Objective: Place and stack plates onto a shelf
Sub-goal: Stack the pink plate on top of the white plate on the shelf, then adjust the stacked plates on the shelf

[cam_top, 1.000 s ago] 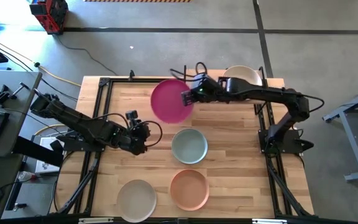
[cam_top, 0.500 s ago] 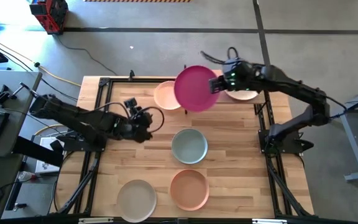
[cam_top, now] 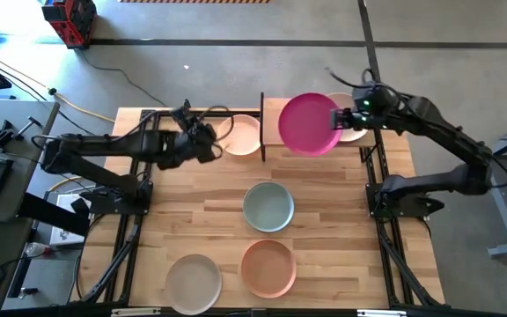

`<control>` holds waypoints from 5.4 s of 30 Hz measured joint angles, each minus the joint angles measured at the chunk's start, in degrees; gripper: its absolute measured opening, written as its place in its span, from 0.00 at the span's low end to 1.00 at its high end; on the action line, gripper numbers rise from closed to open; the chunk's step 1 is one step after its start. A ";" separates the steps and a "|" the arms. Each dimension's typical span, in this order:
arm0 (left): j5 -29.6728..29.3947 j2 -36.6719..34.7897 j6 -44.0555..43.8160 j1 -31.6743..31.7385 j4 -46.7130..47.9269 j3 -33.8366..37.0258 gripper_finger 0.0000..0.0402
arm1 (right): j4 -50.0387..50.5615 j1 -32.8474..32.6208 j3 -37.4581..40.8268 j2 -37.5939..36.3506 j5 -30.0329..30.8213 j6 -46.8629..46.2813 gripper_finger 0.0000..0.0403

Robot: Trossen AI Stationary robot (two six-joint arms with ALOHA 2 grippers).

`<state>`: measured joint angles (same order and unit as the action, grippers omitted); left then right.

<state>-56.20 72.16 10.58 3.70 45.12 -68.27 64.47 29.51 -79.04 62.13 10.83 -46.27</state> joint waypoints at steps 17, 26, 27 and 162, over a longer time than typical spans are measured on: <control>14.16 0.00 8.12 18.74 -12.69 -0.41 0.33 | -5.21 14.82 20.77 -21.74 5.74 -20.45 0.00; 18.51 0.01 8.12 22.06 -14.69 -0.41 0.33 | -9.46 16.27 26.79 -21.06 6.15 -26.14 0.00; 18.88 0.00 8.12 22.30 -14.66 -0.41 0.33 | -9.57 16.27 27.06 -20.82 6.78 -27.16 0.00; 45.29 9.75 0.06 37.55 -3.30 -0.39 0.33 | 5.93 3.26 -12.14 25.32 -3.71 1.32 0.29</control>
<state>-10.91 81.91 10.63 41.25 41.82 -68.66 70.40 32.77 -91.18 87.45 7.12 -44.95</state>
